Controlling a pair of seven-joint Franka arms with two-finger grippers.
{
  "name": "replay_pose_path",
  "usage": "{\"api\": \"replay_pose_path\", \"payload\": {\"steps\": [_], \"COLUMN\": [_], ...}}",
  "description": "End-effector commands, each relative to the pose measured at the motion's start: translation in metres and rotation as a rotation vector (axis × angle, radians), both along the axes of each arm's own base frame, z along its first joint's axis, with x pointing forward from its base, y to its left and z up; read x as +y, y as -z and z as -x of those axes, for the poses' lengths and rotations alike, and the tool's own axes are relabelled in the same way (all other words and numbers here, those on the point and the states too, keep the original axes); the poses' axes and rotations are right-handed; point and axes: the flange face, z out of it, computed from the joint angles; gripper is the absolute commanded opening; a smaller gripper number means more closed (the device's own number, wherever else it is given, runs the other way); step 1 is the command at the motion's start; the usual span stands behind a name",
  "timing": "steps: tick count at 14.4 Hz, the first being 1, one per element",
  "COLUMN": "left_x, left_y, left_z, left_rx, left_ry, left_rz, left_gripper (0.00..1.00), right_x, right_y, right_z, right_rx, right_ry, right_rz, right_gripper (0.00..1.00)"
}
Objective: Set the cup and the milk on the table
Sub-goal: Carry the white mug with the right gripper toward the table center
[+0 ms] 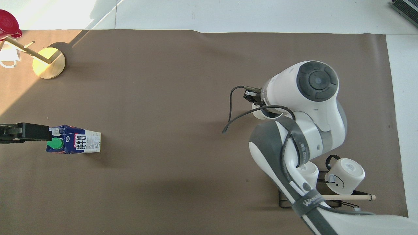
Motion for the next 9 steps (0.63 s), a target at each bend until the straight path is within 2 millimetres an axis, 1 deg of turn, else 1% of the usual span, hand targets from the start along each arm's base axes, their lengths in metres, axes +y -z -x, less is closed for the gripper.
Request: {"api": "replay_pose_path", "payload": {"steps": [1,2,3,4,5,7,8,9], "left_x": [0.007,0.010,0.009,0.009,0.009,0.009,0.010,0.010], "left_y": [-0.001,-0.001,0.000,0.000,0.000,0.001,0.001,0.004], "left_z": [0.000,0.000,0.001,0.001,0.002,0.002,0.005,0.007], "left_rx": [0.011,0.009,0.012,0.012,0.014,0.018,0.018,0.023], "left_ry": [-0.019,-0.023,-0.019,-0.020,-0.020,-0.020,-0.019,-0.018], "left_rz": [0.011,0.011,0.009,0.009,0.009,0.009,0.009,0.009], "left_gripper": [1.00,1.00,1.00,1.00,1.00,1.00,1.00,1.00], "right_x": [0.052,0.071,0.098,0.132,0.153,0.180,0.195,0.201], "right_y": [0.003,0.008,0.017,0.029,0.039,0.046,0.049,0.055], "right_z": [-0.015,-0.014,-0.009,0.000,0.002,-0.002,0.002,0.003], "right_rx": [0.014,0.034,0.050,0.047,0.038,0.029,0.030,0.031], "right_ry": [0.093,0.123,0.146,0.166,0.217,0.268,0.259,0.259], "right_rz": [0.013,0.020,0.027,0.035,0.036,0.018,0.017,0.016], "right_gripper": [0.00,0.00,0.00,0.00,0.00,0.00,0.00,0.00]}}
